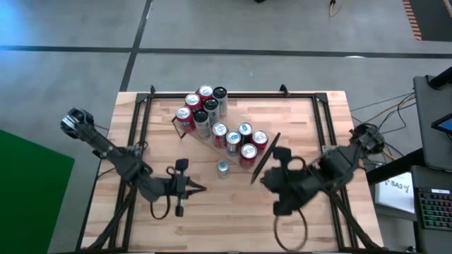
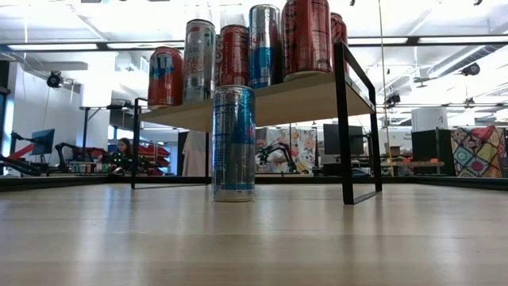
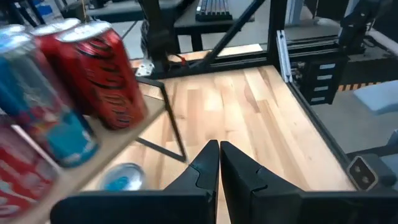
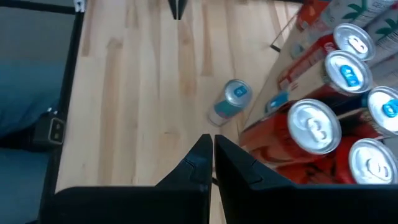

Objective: Place canned beverage on shelf
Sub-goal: Put the silver/blue soda can on the shelf, align with the other silver/blue soda cans

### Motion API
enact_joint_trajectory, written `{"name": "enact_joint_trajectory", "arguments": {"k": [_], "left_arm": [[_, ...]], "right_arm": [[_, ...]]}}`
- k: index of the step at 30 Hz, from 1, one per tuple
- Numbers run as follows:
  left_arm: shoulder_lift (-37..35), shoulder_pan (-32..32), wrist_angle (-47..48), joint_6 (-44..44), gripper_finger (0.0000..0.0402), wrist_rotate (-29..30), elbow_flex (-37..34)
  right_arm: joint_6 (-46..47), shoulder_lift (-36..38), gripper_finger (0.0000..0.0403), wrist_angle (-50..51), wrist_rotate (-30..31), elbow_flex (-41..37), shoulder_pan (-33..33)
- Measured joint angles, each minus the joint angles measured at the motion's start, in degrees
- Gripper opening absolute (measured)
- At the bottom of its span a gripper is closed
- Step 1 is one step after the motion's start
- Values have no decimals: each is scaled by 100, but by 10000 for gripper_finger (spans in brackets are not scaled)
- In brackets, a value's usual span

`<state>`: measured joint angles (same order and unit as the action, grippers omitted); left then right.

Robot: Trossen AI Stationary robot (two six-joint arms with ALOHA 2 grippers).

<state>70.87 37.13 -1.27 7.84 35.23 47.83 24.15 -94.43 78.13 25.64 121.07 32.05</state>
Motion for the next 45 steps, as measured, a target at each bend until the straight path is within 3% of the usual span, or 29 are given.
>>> {"name": "enact_joint_trajectory", "arguments": {"k": [6,11,20,25,31,33,38,45], "left_arm": [[665,244,-641,173,0,83,2],[1221,387,-1147,178,0,87,2],[1880,483,-2379,-106,0,84,-24],[1987,481,-3171,-285,0,88,-409],[2003,348,-3648,-144,0,1052,-955],[2003,257,-3662,-15,0,1313,-1052],[2050,-71,-3673,203,0,1329,-1207],[2428,-295,-3689,558,3,1378,-1224]], "right_arm": [[358,12,9,-45,581,-401,606],[615,61,9,-147,643,-950,1029],[579,686,9,-1706,750,-2591,1460],[384,1280,9,-2768,757,-3620,1456],[150,1903,9,-3733,947,-4534,1458],[141,2050,9,-3796,1117,-4713,1442],[169,2157,9,-3811,1609,-4938,1443],[172,2142,9,-3823,1745,-5012,1389]]}}
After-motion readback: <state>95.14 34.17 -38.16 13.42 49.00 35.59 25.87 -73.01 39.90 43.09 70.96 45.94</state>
